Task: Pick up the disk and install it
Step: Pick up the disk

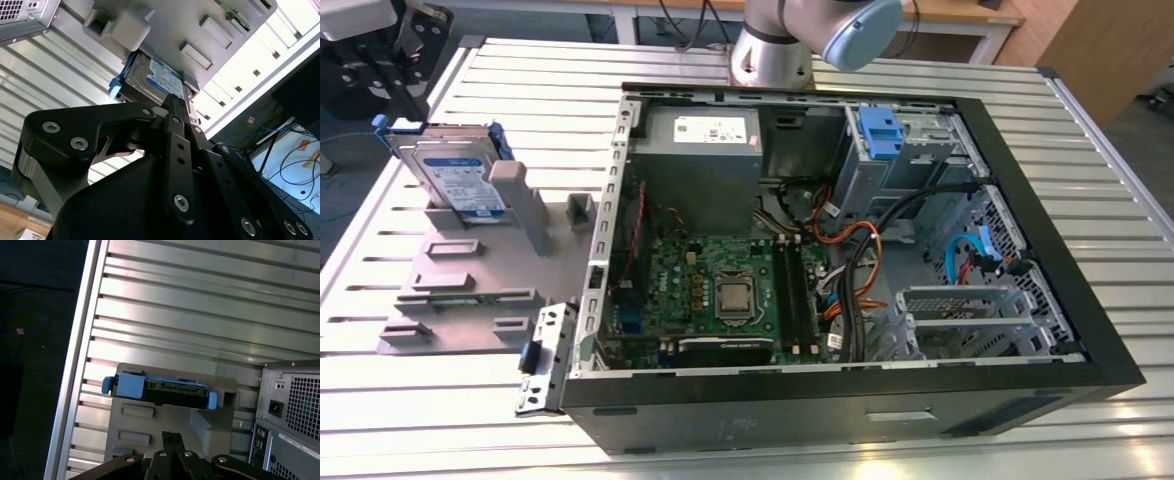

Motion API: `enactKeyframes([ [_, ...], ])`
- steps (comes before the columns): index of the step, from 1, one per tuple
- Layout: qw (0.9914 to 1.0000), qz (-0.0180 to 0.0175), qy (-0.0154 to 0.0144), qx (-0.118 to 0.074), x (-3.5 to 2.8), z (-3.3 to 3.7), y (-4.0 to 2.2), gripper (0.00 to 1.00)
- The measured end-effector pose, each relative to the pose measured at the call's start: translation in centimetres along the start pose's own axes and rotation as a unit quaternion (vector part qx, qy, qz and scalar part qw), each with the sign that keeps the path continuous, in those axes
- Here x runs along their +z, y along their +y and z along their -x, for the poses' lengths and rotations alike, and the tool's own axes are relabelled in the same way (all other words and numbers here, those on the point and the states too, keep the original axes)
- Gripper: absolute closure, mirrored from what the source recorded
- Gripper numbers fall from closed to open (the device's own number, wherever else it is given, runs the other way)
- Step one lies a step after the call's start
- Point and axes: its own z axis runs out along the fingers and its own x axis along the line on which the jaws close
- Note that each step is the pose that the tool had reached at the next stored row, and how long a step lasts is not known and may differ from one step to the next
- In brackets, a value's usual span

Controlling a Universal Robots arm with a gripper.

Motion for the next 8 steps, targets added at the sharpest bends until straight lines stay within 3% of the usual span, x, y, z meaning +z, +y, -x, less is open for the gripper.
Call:
enactKeyframes([
  [8, 1.0, 0.0, 0.0001, -0.003, 0.0, 0.0, 0.0, 0.89],
])
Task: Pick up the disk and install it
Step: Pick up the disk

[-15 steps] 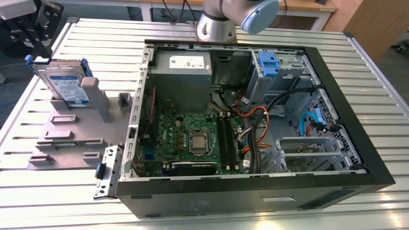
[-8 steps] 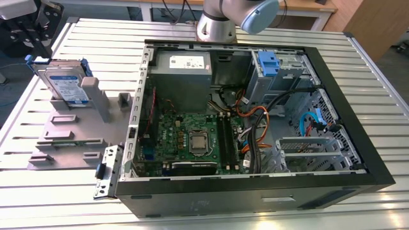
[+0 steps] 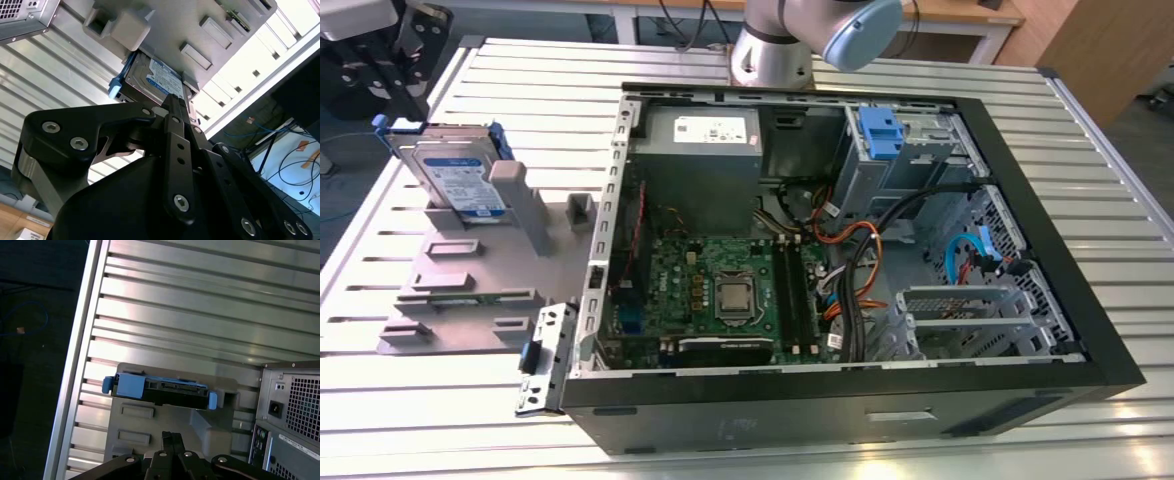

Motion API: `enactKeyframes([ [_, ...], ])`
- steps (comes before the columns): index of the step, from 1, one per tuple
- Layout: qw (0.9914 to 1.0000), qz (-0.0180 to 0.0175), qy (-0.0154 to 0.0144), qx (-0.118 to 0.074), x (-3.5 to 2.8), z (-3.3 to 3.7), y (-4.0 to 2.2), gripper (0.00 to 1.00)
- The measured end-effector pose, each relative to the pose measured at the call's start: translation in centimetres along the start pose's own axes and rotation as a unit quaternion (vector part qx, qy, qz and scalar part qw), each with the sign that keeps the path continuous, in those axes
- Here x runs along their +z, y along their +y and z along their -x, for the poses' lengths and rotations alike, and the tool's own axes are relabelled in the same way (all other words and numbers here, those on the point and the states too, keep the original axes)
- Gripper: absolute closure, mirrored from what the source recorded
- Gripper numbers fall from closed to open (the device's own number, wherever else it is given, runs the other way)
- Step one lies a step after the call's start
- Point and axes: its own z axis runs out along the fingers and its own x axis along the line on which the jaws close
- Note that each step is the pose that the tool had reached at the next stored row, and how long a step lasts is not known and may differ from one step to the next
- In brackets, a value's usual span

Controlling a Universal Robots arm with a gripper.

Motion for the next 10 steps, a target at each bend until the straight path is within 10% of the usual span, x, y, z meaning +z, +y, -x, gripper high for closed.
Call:
enactKeyframes([
  [10, 0.99999, 0.0001, 0.0002, -0.004, 0.0, 0.0, 0.0, 0.89],
])
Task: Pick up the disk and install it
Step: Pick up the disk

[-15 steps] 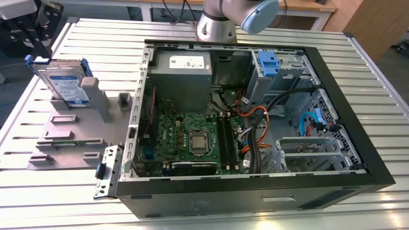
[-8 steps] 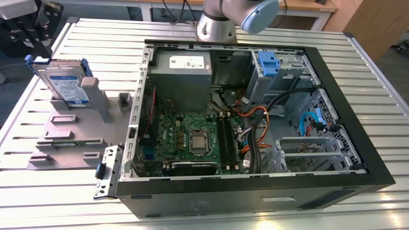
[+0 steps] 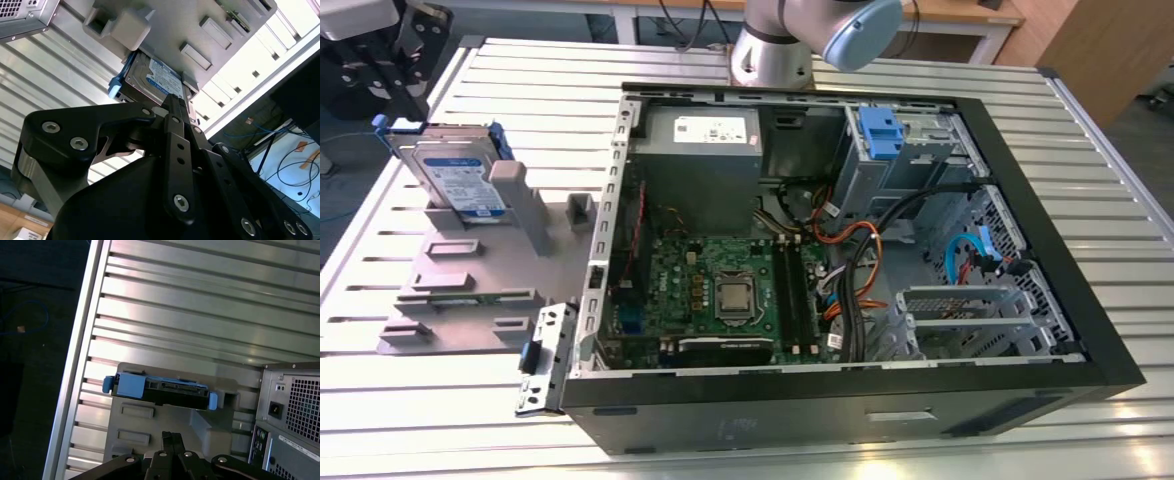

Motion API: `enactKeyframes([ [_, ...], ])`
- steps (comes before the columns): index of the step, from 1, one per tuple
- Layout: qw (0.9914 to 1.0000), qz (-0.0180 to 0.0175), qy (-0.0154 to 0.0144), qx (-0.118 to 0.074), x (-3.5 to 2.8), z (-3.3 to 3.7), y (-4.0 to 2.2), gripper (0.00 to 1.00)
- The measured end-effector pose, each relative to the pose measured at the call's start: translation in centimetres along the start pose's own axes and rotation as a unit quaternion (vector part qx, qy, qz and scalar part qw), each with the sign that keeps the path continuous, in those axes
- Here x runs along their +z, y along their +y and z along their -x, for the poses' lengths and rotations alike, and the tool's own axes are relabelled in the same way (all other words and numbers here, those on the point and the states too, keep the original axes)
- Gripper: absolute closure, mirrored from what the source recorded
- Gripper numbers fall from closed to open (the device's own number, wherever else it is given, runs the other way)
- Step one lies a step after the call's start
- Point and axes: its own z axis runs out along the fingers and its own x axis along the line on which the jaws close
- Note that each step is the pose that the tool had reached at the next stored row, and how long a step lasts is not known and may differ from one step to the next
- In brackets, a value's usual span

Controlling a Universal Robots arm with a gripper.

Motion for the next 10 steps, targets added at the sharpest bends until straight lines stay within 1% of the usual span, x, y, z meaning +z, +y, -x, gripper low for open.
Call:
enactKeyframes([
  [10, 0.99999, 0.0001, 0.0002, -0.004, 0.0, 0.0, 0.0, 0.89],
])
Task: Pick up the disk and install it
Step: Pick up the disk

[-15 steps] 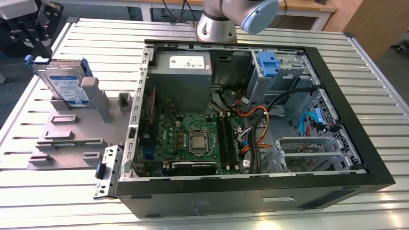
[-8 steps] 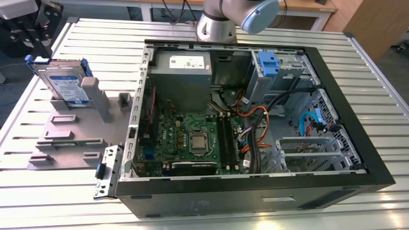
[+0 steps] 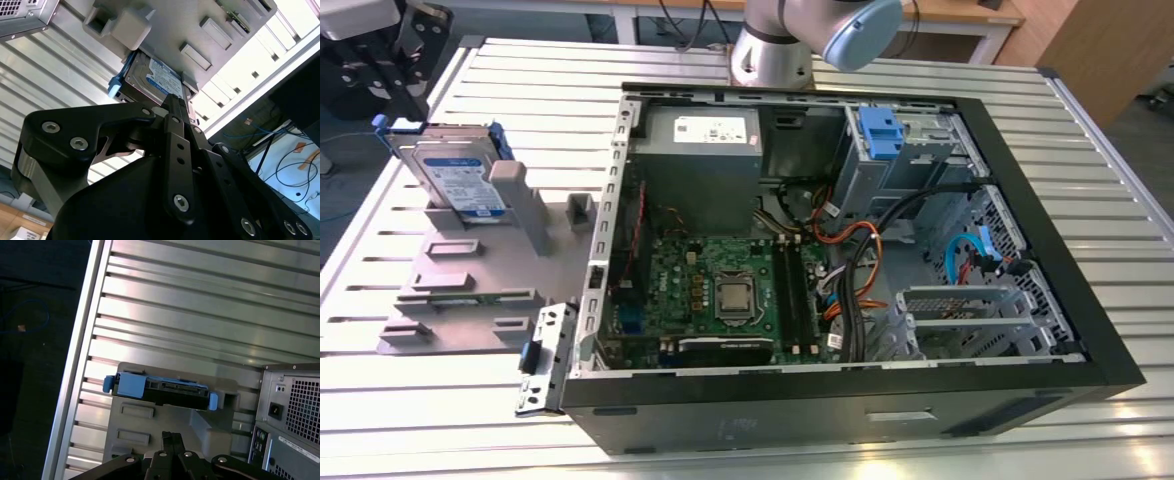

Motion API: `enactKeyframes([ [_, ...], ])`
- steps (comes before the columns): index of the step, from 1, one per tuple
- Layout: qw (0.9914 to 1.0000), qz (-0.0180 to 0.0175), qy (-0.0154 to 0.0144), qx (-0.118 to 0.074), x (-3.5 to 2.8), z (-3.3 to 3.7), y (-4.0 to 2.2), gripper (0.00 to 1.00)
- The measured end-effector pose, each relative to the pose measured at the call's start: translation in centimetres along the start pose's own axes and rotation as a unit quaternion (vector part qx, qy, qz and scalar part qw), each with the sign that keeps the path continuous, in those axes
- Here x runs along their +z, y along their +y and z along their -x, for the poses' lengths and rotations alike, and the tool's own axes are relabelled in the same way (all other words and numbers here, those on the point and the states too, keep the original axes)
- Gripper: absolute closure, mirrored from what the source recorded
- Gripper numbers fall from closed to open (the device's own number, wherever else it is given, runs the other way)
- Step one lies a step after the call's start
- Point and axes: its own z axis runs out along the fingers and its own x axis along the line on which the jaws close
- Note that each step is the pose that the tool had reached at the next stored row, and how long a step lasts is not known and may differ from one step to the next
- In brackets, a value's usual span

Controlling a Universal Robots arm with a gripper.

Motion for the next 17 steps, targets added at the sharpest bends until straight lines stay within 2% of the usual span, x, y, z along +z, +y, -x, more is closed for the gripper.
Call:
enactKeyframes([
  [17, 0.99998, 0.0001, 0.0002, -0.006, 0.0, 0.0, 0.0, 0.89],
])
